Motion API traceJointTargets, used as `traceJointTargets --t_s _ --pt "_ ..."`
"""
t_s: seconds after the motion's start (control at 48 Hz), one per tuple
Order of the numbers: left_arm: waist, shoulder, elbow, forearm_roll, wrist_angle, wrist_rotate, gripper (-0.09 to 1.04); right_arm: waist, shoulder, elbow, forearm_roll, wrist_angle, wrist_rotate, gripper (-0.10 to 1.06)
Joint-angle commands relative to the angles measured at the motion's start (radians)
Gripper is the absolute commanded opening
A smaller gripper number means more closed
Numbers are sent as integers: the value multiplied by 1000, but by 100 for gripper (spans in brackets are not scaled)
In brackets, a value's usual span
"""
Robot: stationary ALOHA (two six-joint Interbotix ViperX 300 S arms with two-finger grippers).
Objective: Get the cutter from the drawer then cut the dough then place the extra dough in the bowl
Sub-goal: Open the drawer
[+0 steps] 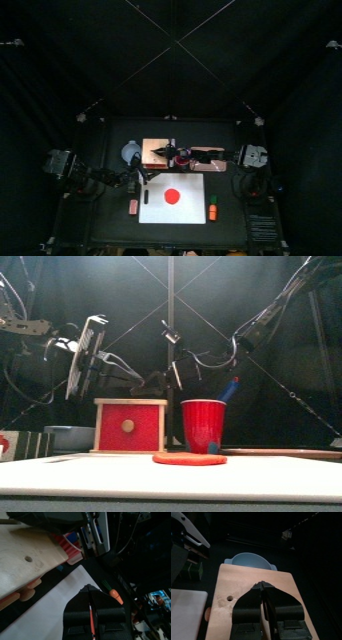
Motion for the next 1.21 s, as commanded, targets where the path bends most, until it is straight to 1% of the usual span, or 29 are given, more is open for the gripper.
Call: traceJointTargets --t_s 0.021,0.125,0.271,0.417,0.5,0.625,0.729,0.833,0.938,1.062,1.208 --pt "0 -2 -17 -77 -11 -6 26 -2 2 -66 -3 6 3 -3" --pt "-2 -2 -12 -135 -5 -12 31 2 21 -98 -5 46 5 -3" --pt "-5 -2 -9 -193 -3 -25 34 3 40 -118 -5 110 6 -3" --pt "-5 -2 -6 -206 -2 -49 37 11 54 -112 -5 153 -3 -3" --pt "-5 2 -8 -206 -2 -64 40 14 67 -114 -5 166 -3 -3" --pt "-5 3 -8 -212 -2 -94 52 21 80 -115 -5 187 -3 -3" --pt "-5 5 -3 -225 3 -127 65 26 80 -117 -5 201 -5 -3" --pt "-5 3 -2 -250 15 -183 77 31 78 -118 -5 204 -5 -3" --pt "-5 5 -3 -268 28 -250 85 34 78 -120 -5 206 -6 -3" --pt "-5 6 -3 -273 46 -328 86 38 80 -123 -5 206 -6 -3" --pt "-8 34 -12 -272 64 -373 86 44 78 -129 -5 206 -6 -3"
